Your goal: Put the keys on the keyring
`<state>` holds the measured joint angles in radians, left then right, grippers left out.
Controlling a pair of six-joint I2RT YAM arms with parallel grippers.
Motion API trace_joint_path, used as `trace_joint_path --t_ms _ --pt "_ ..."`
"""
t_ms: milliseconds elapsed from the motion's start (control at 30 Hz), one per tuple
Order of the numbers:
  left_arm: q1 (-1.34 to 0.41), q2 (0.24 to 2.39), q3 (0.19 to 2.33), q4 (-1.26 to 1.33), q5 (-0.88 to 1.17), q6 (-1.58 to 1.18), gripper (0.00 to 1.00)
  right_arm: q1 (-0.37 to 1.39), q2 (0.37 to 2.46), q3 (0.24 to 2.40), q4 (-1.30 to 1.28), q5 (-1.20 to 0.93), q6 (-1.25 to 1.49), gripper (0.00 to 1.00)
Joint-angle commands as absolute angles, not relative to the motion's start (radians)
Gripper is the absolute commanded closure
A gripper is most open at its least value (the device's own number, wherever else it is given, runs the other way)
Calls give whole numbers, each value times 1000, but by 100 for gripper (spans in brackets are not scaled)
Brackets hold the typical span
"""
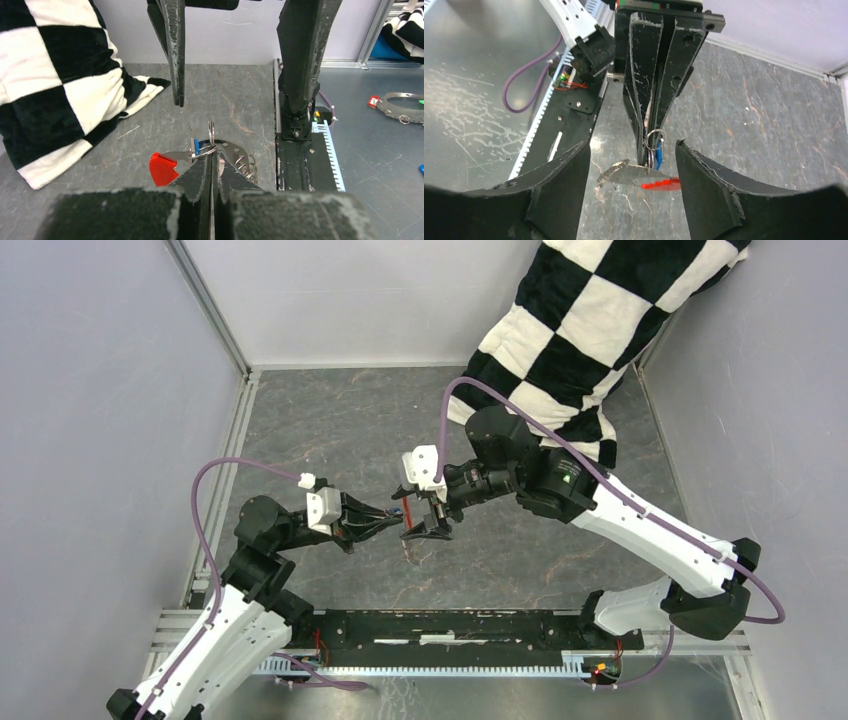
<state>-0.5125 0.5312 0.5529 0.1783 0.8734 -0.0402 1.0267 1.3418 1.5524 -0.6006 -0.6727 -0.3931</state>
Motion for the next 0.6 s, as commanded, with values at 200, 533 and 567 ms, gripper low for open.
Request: trace_joint_path --t_ms 200,533,567 --pt "-511 531 619 150 890 -6 98 1044 1333 1608 -671 -579 -478 43" --pt "-512 522 644 81 918 87 98 1069 1369 1619 -679 -548 -494 50" --pt "-511 520 643 78 920 90 98 1071 1373 1621 -679 -544 -494 51"
